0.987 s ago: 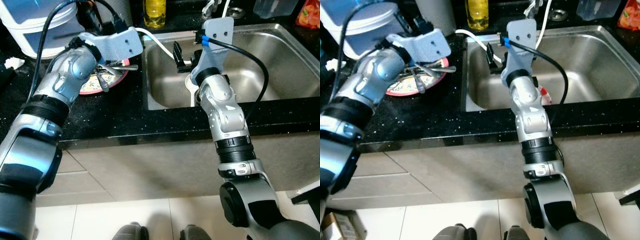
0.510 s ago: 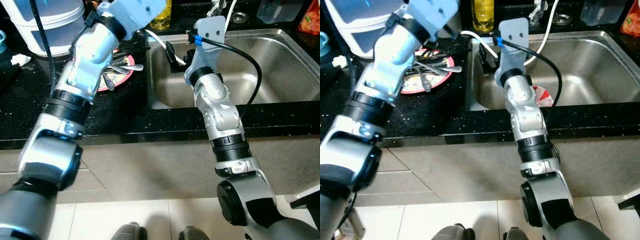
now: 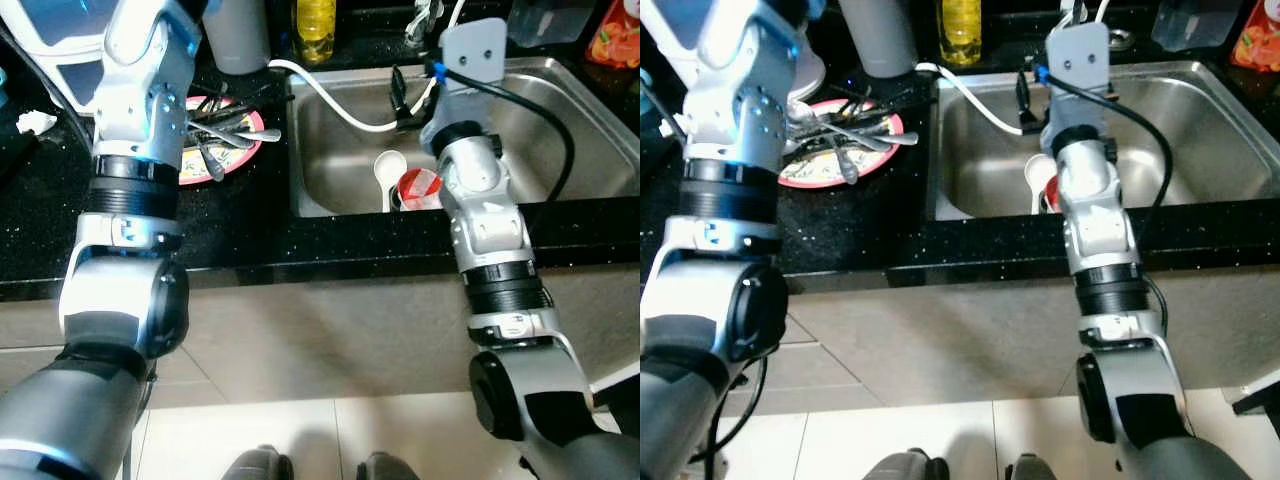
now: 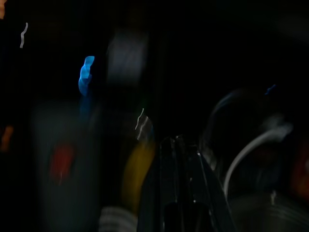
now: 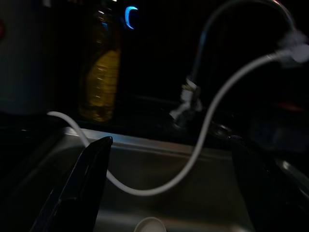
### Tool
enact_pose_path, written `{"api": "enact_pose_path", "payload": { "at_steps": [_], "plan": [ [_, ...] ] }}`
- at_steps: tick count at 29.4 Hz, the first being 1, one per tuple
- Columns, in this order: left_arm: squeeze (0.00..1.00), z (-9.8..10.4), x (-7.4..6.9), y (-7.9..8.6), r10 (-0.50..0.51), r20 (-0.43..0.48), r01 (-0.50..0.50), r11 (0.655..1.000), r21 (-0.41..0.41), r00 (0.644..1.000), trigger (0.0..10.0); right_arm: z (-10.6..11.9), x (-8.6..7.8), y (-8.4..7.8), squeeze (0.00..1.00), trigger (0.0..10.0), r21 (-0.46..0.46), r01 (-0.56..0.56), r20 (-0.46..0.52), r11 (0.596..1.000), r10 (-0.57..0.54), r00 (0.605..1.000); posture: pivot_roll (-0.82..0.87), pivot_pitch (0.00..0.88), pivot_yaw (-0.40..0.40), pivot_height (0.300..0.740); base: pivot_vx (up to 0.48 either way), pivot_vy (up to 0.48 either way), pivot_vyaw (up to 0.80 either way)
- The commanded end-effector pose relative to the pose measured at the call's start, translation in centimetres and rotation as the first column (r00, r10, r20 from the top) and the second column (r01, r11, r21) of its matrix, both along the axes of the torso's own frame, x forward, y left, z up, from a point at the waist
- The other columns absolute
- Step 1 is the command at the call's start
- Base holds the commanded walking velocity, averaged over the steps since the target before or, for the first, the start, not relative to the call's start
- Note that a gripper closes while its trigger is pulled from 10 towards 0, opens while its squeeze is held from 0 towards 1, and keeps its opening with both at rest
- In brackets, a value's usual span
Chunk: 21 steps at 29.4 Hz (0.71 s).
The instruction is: Kitchen organization
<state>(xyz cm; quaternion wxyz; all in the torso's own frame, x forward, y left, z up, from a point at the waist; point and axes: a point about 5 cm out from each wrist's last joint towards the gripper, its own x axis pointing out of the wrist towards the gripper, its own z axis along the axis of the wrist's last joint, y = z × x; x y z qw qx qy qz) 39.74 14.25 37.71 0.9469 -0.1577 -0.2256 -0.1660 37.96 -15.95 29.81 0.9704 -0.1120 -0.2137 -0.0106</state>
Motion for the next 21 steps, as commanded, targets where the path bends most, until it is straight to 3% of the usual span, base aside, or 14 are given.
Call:
{"api": "enact_pose_path", "payload": {
  "at_steps": [1, 3, 4, 8, 16, 17, 18, 19, 20, 21],
  "plan": [
    [0.0, -3.7, 1.4, 0.9, -0.034, -0.235, 0.011, 0.995, -0.1, 0.971, 10.0, -0.1, 0.1, -0.2, 0.0, 10.0, 0.03, -0.005, -0.013, 1.0, 0.005, 1.0, 0.08, 0.071, 0.08, 0.74, 0.0, 0.0, 0.0],
    [0.0, -3.7, 1.4, 0.9, -0.034, -0.235, 0.011, 0.995, -0.1, 0.971, 10.0, -0.1, 0.1, -0.2, 0.0, 10.0, 0.03, -0.005, -0.013, 1.0, 0.005, 1.0, 0.08, 0.071, 0.08, 0.74, 0.0, 0.0, 0.0],
    [0.0, -5.1, 1.7, 0.7, -0.061, -0.304, 0.025, 0.992, -0.12, 0.951, 10.0, -0.1, 0.1, -0.1, 0.0, 10.0, 0.044, -0.017, -0.017, 0.999, 0.017, 1.0, 0.07, 0.071, 0.084, 0.74, 0.0, 0.0, 0.0],
    [0.0, -6.0, 1.9, 0.6, -0.08, -0.346, 0.036, 0.991, -0.131, 0.935, 10.0, -0.1, 0.1, 0.1, 0.0, 10.0, 0.051, -0.024, -0.018, 0.998, 0.025, 1.0, 0.07, 0.071, 0.084, 0.74, 0.0, 0.0, 0.0],
    [0.0, -8.9, 2.2, -1.6, -0.221, -0.456, 0.195, 0.975, -0.103, 0.862, 10.0, 0.3, -0.1, 2.1, 0.0, 10.0, 0.086, -0.109, 0.008, 0.99, 0.109, 0.994, 0.09, 0.092, 0.082, 0.74, 0.0, 0.0, 0.0],
    [0.13, -9.1, 2.3, -1.9, -0.23, -0.469, 0.204, 0.973, -0.106, 0.853, 10.0, 0.3, -0.1, 2.3, 0.0, 10.0, 0.088, -0.118, 0.009, 0.989, 0.118, 0.993, 0.09, 0.092, 0.082, 0.74, 0.0, 0.0, 0.0],
    [0.13, -9.1, 2.3, -1.9, -0.23, -0.469, 0.204, 0.973, -0.106, 0.853, 10.0, 0.3, -0.1, 2.3, 0.0, 10.0, 0.088, -0.118, 0.009, 0.989, 0.118, 0.993, 0.09, 0.092, 0.082, 0.74, 0.0, 0.0, 0.0],
    [0.8, -9.3, 2.3, -2.2, -0.242, -0.475, 0.219, 0.97, -0.106, 0.846, 10.0, 0.3, -0.1, 2.5, 0.0, 10.0, 0.088, -0.129, 0.011, 0.988, 0.129, 0.992, 0.09, 0.091, 0.083, 0.74, 0.0, 0.0, 0.0],
    [0.8, -9.3, 2.3, -2.2, -0.242, -0.475, 0.219, 0.97, -0.106, 0.846, 10.0, 0.3, -0.1, 2.5, 0.0, 10.0, 0.088, -0.129, 0.011, 0.988, 0.129, 0.992, 0.09, 0.091, 0.083, 0.74, 0.0, 0.0, 0.0],
    [1.0, -9.3, 2.3, -2.8, -0.27, -0.471, 0.242, 0.963, -0.119, 0.84, 10.0, 0.3, -0.2, 2.7, 0.0, 10.0, 0.089, -0.14, 0.014, 0.986, 0.139, 0.99, 0.08, 0.091, 0.085, 0.74, 0.0, 0.0, 0.0]
  ]
}}
